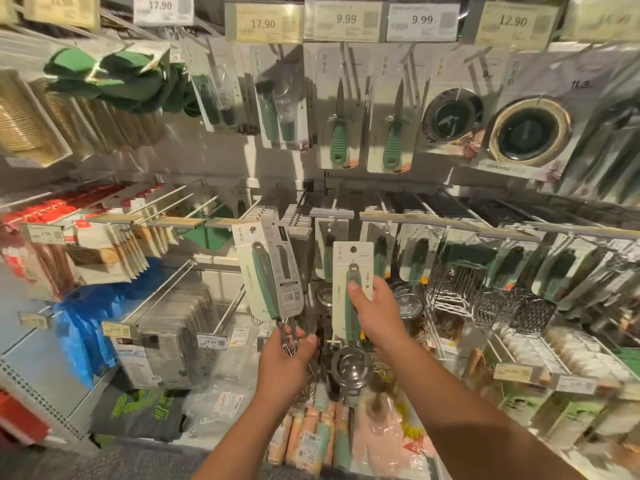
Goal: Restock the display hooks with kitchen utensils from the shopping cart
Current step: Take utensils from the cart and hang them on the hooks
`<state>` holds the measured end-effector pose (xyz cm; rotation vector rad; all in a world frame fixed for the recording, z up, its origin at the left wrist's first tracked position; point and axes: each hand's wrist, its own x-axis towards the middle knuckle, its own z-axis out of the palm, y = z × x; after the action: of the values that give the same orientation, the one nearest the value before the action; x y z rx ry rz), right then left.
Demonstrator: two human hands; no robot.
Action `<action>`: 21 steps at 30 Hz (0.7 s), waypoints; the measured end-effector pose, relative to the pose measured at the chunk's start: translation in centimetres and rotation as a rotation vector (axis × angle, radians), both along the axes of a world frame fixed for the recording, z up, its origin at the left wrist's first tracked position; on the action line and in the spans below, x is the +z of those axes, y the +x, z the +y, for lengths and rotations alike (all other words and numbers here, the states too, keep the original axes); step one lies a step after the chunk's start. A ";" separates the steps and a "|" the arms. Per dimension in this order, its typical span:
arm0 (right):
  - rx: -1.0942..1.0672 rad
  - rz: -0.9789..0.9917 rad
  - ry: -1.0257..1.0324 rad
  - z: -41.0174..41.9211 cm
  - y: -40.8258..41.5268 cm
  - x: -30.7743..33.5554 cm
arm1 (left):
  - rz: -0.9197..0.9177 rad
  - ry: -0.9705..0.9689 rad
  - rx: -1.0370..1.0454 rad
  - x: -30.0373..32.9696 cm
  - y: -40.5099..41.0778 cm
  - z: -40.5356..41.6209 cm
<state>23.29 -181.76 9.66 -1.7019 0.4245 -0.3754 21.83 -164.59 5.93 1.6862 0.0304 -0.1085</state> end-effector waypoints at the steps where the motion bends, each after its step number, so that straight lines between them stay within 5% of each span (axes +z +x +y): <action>1: -0.034 -0.011 -0.010 -0.3 -0.2 0.0 | -0.001 0.002 -0.003 0.0 0.0 0.0; 21: -0.259 0.078 -0.099 -5.7 3.2 0.8 | -0.064 -0.060 -0.028 0.9 0.1 -1.1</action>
<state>26.50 -187.46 10.42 -1.7658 0.6972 -0.5266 21.93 -165.68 6.79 1.6292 -0.0441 -0.0758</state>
